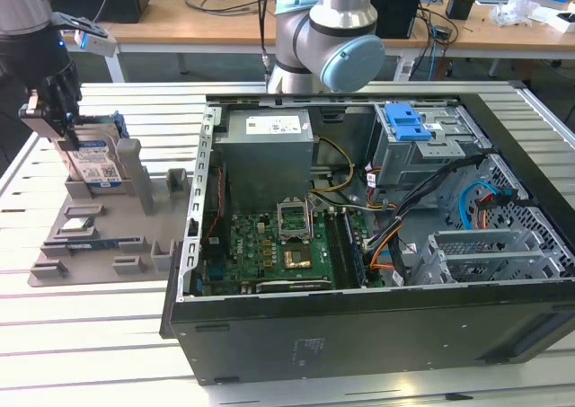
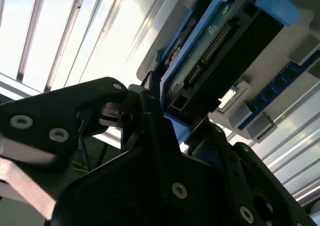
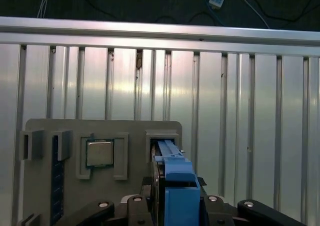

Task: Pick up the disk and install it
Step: 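Pick up the disk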

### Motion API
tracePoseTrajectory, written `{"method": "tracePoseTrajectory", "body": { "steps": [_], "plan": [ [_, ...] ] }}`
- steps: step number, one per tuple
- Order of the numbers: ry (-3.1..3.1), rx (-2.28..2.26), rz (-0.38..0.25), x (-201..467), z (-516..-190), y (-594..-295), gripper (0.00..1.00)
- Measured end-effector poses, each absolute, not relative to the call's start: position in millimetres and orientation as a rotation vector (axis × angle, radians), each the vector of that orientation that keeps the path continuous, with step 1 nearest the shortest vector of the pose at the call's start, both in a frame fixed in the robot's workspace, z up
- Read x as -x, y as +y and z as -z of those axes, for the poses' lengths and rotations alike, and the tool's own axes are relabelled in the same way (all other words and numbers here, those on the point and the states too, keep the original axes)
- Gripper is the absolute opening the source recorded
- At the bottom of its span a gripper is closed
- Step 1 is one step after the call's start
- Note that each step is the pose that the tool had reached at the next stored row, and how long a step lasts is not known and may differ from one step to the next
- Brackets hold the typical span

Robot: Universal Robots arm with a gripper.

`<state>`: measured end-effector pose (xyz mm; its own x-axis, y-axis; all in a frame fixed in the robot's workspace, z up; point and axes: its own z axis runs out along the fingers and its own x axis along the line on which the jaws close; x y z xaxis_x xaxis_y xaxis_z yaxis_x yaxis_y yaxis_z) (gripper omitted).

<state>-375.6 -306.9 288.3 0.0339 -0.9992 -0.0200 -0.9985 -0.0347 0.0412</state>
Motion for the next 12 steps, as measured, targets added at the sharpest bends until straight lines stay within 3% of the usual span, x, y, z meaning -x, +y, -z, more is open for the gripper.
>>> {"method": "tracePoseTrajectory", "body": {
  "steps": [2, 12],
  "plan": [
    [-2.172, -2.248, 0.067, 375.6, -288.2, -306.9, 0.37],
    [-2.172, -2.248, 0.067, 375.7, -288.1, -306.9, 0.37]
  ]
}}
